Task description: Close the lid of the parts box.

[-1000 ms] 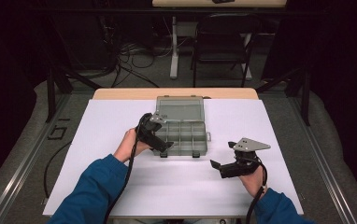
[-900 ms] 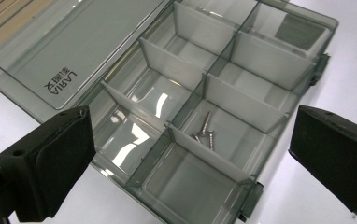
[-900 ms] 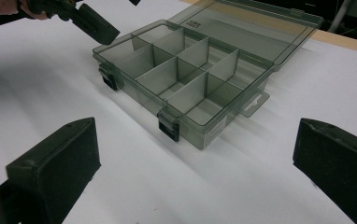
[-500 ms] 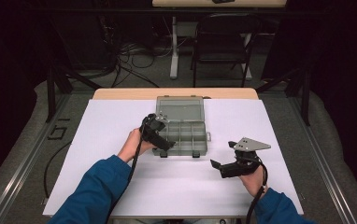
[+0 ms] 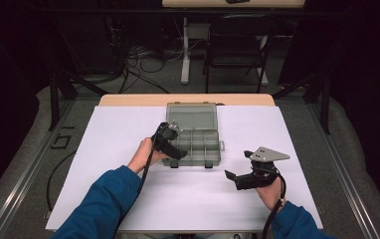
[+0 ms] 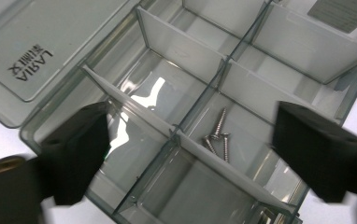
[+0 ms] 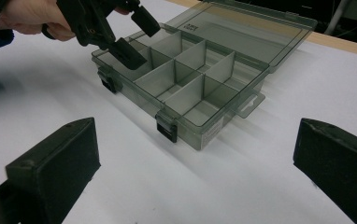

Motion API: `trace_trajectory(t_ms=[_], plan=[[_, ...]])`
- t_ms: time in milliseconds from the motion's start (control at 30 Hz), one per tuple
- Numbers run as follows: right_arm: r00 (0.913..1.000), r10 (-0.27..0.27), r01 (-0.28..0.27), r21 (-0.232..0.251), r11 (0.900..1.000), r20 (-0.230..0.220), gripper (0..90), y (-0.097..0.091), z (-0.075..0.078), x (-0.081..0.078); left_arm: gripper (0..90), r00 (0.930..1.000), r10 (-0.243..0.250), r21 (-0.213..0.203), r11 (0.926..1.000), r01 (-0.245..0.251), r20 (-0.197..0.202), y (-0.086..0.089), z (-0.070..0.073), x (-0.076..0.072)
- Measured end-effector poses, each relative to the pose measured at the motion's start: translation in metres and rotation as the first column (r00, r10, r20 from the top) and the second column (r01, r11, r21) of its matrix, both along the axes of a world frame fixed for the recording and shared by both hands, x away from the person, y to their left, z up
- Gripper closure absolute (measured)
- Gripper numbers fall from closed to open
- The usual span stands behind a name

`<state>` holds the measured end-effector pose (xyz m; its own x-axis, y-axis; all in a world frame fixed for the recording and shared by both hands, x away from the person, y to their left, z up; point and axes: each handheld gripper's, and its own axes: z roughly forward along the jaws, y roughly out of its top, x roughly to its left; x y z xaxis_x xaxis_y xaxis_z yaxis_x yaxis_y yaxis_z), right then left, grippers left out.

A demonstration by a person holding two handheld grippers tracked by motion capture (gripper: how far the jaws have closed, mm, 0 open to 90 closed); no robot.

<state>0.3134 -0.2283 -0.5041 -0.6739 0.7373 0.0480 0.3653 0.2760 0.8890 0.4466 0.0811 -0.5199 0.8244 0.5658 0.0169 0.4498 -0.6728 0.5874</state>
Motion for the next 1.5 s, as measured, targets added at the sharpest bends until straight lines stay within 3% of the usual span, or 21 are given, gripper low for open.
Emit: trace_trajectory(t_ms=[500,1233,1267,1333,1500], plan=[[0.9999,0.008,-0.008,-0.004,1.0,0.01,0.0,0.001,0.001,0.0,41.8,0.9987,0.024,0.004,0.9997,-0.024,-0.045,0.003,-0.01,0.003],[1.0,0.009,-0.009,-0.006,0.9999,0.002,0.0,0.003,-0.001,0.001,53.2,0.9938,0.109,-0.025,0.9937,-0.11,-0.023,0.003,-0.011,0.001],[0.9998,0.016,-0.017,-0.023,0.9996,-0.011,0.0,0.003,0.0,0.001,53.8,0.9934,0.113,-0.026,0.9932,-0.113,-0.021,0.003,-0.011,0.001],[0.9999,0.013,-0.013,-0.008,0.9999,0.008,0.0,0.005,-0.001,0.003,54.0,0.9933,0.114,-0.028,0.993,-0.115,-0.02,0.003,-0.011,0.0],[0.9999,0.011,-0.011,0.003,0.9999,0.0,0.0,0.005,0.0,0.008,54.3,0.9929,0.117,-0.024,0.9928,-0.118,-0.016,0.002,-0.011,0.0]])
